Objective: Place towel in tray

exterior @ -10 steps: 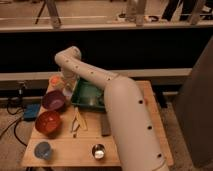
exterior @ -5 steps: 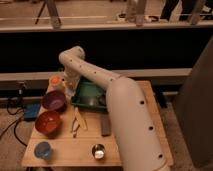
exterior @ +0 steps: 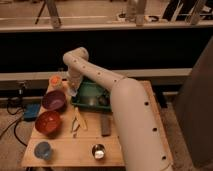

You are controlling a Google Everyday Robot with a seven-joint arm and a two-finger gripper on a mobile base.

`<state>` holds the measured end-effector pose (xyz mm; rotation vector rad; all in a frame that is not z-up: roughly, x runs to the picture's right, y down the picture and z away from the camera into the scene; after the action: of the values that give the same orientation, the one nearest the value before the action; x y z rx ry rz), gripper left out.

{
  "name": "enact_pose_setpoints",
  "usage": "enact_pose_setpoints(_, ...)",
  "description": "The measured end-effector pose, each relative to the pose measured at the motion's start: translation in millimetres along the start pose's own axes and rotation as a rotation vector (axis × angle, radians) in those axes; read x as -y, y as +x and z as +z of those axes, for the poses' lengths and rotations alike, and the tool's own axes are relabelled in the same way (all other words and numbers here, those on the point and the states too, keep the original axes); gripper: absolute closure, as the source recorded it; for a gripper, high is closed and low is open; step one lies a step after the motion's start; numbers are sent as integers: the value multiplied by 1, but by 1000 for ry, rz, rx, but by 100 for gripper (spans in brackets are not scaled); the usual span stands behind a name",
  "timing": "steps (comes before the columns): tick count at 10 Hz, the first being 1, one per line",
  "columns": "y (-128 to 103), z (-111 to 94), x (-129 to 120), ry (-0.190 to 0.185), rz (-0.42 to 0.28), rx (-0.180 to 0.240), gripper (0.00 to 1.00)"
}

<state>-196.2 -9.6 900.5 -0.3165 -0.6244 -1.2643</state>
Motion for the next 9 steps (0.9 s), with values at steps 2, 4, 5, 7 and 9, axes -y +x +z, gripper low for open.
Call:
enact_pose_setpoints(2, 3, -1, -11, -3, 34, -5, 100)
enact_pose_setpoints(4, 4, -2, -18, -8, 68, -7, 93)
enact_pose_setpoints(5, 5, -3, -24, -10, 89, -9, 83)
enact_pose_setpoints(7, 8, -6, -37, -6, 125, -12, 62)
enact_pose_setpoints(9, 7, -8, -40, 21, 140, -8, 42)
